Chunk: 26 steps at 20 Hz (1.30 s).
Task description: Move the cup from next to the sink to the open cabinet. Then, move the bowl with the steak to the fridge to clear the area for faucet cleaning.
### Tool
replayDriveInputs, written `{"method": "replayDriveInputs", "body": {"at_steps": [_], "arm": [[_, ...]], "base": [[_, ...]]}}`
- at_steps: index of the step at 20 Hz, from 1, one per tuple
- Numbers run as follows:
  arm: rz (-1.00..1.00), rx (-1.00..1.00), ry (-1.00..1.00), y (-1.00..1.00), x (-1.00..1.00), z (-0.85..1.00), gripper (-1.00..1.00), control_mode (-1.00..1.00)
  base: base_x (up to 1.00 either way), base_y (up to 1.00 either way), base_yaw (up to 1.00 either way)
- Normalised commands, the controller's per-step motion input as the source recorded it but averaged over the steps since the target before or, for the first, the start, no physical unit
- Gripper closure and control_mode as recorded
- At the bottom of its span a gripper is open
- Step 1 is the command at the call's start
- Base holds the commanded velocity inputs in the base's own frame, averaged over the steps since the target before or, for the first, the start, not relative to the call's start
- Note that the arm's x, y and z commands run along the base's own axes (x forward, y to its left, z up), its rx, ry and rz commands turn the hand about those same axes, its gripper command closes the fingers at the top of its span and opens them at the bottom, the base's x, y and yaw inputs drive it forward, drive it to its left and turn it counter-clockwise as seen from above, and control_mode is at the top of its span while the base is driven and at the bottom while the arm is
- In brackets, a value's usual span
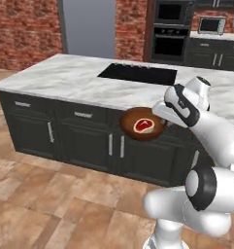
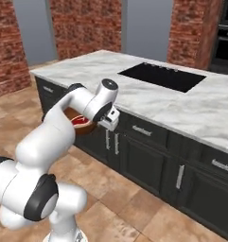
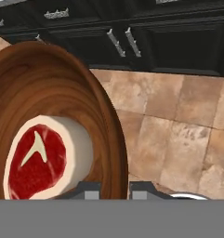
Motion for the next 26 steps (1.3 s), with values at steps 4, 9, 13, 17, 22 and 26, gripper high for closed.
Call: {"method": "replayDriveInputs", "body": {"at_steps": [4, 9, 13, 17, 22, 26], "arm": [[0.00, 0.00, 0.00, 0.00, 0.00, 0.00, 1.00, 1.00], [0.00, 0.00, 0.00, 0.00, 0.00, 0.00, 1.00, 1.00], [0.00, 0.00, 0.00, 0.00, 0.00, 0.00, 1.00, 1.00], [0.00, 0.00, 0.00, 0.00, 0.00, 0.00, 1.00, 1.00], [0.00, 0.00, 0.00, 0.00, 0.00, 0.00, 1.00, 1.00], [0.00, 0.00, 0.00, 0.00, 0.00, 0.00, 1.00, 1.00]], "base": [[0.28, 0.73, 0.52], [0.26, 0.70, 0.54], [0.29, 0.69, 0.54], [0.43, 0.63, 0.52], [0.98, 0.22, 0.33], [1.00, 0.00, 0.13]]}}
